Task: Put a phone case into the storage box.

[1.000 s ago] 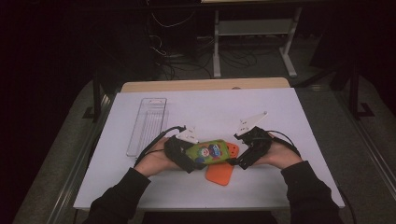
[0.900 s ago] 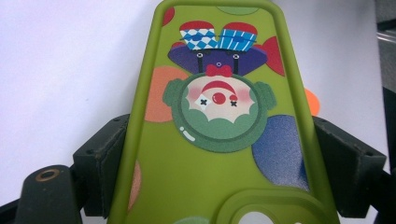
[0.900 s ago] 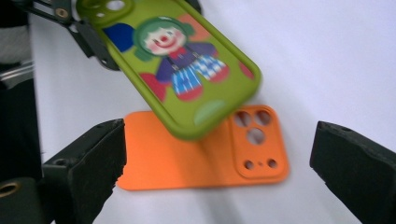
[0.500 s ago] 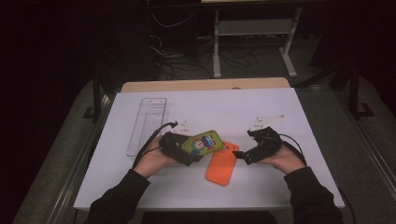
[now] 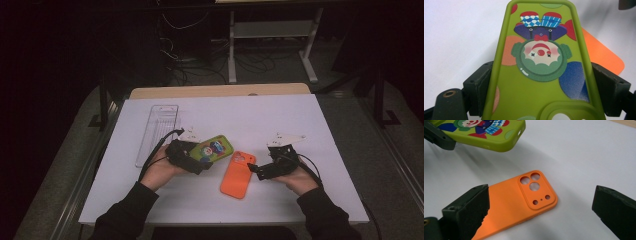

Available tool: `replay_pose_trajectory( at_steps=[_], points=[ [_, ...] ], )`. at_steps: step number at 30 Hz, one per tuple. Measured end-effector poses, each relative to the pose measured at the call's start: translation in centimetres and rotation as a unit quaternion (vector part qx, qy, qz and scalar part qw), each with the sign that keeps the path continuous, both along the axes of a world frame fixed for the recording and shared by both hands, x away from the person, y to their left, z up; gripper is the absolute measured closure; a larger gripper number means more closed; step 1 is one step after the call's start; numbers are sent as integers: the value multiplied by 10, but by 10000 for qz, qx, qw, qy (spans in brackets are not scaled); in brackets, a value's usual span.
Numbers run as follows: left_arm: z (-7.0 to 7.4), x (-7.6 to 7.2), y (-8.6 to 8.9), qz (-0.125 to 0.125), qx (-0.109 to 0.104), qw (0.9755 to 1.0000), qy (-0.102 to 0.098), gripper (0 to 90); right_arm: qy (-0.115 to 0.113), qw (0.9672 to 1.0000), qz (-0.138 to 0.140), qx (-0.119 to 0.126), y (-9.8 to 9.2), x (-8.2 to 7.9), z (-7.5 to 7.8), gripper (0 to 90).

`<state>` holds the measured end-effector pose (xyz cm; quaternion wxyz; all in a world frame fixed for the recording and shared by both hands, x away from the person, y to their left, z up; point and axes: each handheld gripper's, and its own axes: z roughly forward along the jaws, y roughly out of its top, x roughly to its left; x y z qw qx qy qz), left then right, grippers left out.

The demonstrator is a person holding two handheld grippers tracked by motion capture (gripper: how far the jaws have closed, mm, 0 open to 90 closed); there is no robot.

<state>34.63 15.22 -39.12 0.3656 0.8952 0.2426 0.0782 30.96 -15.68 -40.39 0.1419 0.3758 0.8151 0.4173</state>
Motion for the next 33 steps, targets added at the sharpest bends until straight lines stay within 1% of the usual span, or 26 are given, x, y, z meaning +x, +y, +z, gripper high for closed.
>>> replay_pose_trajectory(
  at_steps=[2, 4, 5, 6, 8, 9, 10, 11, 12, 13, 14, 15, 16, 17, 18, 19, 20, 21, 22, 24, 26, 29, 30, 31, 32, 33],
  points=[
    [-1, -1, -1, 30, 19, 10000, 4, 151, -20, 10000, -15, -35, 2, -2, -1, 5],
    [-1, -1, -1, 56, 28, 10000, 1, 151, -86, 10000, -40, -14, 2, -2, -1, 5],
    [-2, -2, -1, 123, -74, 9999, 29, 151, -83, 9999, -98, 23, 2, -2, 0, 5],
    [-1, -1, 0, 43, 26, 10000, 12, 151, -80, 9999, -114, 46, 2, -2, 0, 5],
    [0, -1, 1, 65, -9, 10000, 2, 151, -140, 9997, -179, 49, 2, -1, -1, 5],
    [0, -2, 1, 63, -4, 10000, -21, 151, -169, 9997, -187, 45, 3, -1, -1, 5],
    [0, -3, 0, 95, -52, 9999, -18, 151, -214, 9996, -166, 32, 3, -1, -1, 5],
    [1, -3, 1, 95, -26, 9999, -20, 151, -203, 9996, -184, 24, 4, -1, -1, 5],
    [1, -4, 1, 72, 6, 10000, -29, 152, -231, 9996, -176, -4, 5, -1, -2, 5],
    [1, -4, 2, 68, 1, 10000, -36, 151, -299, 9994, -161, -47, 5, -1, -1, 5],
    [2, -4, 2, 64, 0, 10000, -44, 151, -313, 9993, -170, -67, 6, -1, -1, 5],
    [1, -5, 2, 72, -11, 10000, -21, 151, -369, 9992, -141, -117, 6, -1, -1, 5],
    [1, -5, 3, 46, 21, 10000, -36, 151, -386, 9991, -124, -127, 7, -2, -1, 5],
    [1, -6, 3, 27, 41, 10000, -31, 151, -448, 9988, -102, -192, 8, -1, -1, 5],
    [1, -7, 3, 50, 37, 10000, -19, 151, -447, 9988, -95, -167, 10, -2, -1, 5],
    [1, -7, 3, 62, 29, 10000, -53, 151, -470, 9987, -60, -203, 10, -2, -1, 5],
    [2, -7, 4, 20, 71, 10000, -60, 151, -509, 9984, -19, -248, 11, -2, 0, 5],
    [3, -7, 5, 22, 61, 9999, -78, 151, -529, 9982, -37, -295, 13, -3, -1, 5],
    [3, -8, 4, 56, 23, 10000, -66, 151, -598, 9974, 9, -391, 13, -2, -1, 5],
    [4, -9, 4, 50, 23, 10000, -76, 151, -638, 9969, 46, -465, 15, -4, -1, 5],
    [4, -8, 3, 33, 40, 9999, -95, 151, -746, 9954, 66, -596, 17, -5, -2, 5],
    [5, -8, 2, 48, -26, 10000, -76, 152, -833, 9936, 131, -747, 20, -7, -2, 5],
    [4, -9, 2, 40, -2, 10000, -68, 151, -876, 9928, 160, -795, 21, -8, -3, 5],
    [3, -10, 0, 107, -85, 9999, -32, 151, -900, 9925, 166, -813, 22, -8, -2, 5],
    [3, -10, 0, 115, -101, 9999, -3, 151, -958, 9919, 175, -816, 22, -8, -3, 5],
    [3, -9, 1, 81, -49, 10000, -21, 151, -953, 9921, 161, -801, 23, -8, -2, 5]
  ],
)
